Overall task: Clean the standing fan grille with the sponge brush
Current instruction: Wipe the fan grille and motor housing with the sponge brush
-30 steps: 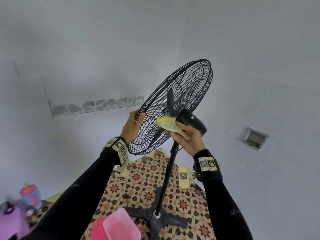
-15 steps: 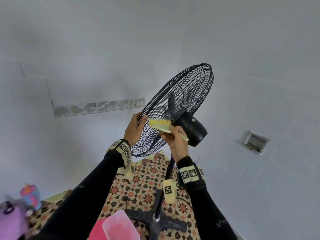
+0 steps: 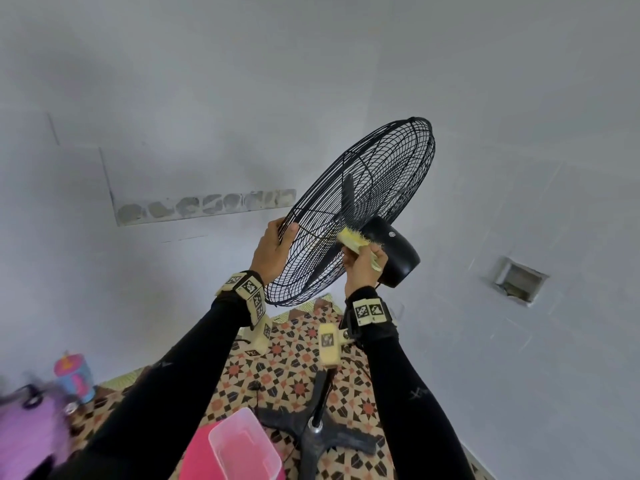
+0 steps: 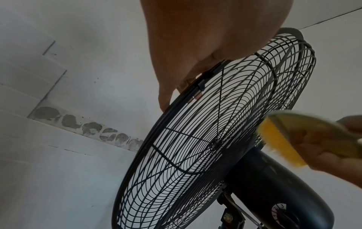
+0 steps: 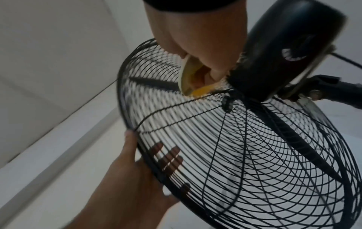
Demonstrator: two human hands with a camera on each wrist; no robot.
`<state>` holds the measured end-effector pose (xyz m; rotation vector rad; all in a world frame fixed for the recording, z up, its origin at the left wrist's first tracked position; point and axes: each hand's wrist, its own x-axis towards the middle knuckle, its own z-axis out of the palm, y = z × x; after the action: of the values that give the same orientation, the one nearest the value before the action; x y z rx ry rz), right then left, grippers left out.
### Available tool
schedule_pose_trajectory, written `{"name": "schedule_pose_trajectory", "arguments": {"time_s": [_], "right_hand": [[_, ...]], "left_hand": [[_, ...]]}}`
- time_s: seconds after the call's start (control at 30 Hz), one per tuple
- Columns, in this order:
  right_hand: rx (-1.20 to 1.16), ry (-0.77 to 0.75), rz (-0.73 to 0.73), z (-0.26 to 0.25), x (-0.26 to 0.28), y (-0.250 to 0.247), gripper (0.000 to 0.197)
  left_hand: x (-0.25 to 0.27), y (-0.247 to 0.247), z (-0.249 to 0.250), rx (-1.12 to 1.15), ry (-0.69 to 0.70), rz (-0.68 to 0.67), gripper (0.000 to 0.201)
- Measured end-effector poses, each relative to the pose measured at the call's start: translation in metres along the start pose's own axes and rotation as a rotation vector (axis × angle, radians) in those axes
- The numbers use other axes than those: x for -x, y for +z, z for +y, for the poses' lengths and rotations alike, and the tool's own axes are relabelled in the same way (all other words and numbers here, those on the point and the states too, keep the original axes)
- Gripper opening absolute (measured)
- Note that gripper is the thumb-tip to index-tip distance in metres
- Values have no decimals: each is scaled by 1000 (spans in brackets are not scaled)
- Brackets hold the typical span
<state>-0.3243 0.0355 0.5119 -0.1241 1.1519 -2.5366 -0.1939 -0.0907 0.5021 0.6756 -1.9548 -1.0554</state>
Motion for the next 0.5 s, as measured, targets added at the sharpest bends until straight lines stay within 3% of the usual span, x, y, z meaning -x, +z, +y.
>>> {"name": "schedule_pose_trajectory", "arguments": {"time_s": [0.1, 0.2, 0.3, 0.4, 0.5], "right_hand": [[45, 3, -189, 2, 14, -7, 7], [30, 97, -409, -4, 20, -18, 1], [-61, 129, -249, -4, 12, -23, 8], [-85, 99, -96, 0, 9, -19, 10], [-19, 59, -202, 4, 23, -14, 12]], "left_hand": [[-3, 0, -2, 8, 5, 20, 83], [-2, 1, 0, -1, 21, 24, 73], [-2, 1, 0, 8, 27, 17, 78], [1, -2, -1, 22, 21, -10, 67], [-3, -4, -7, 29, -2, -32, 69]]}}
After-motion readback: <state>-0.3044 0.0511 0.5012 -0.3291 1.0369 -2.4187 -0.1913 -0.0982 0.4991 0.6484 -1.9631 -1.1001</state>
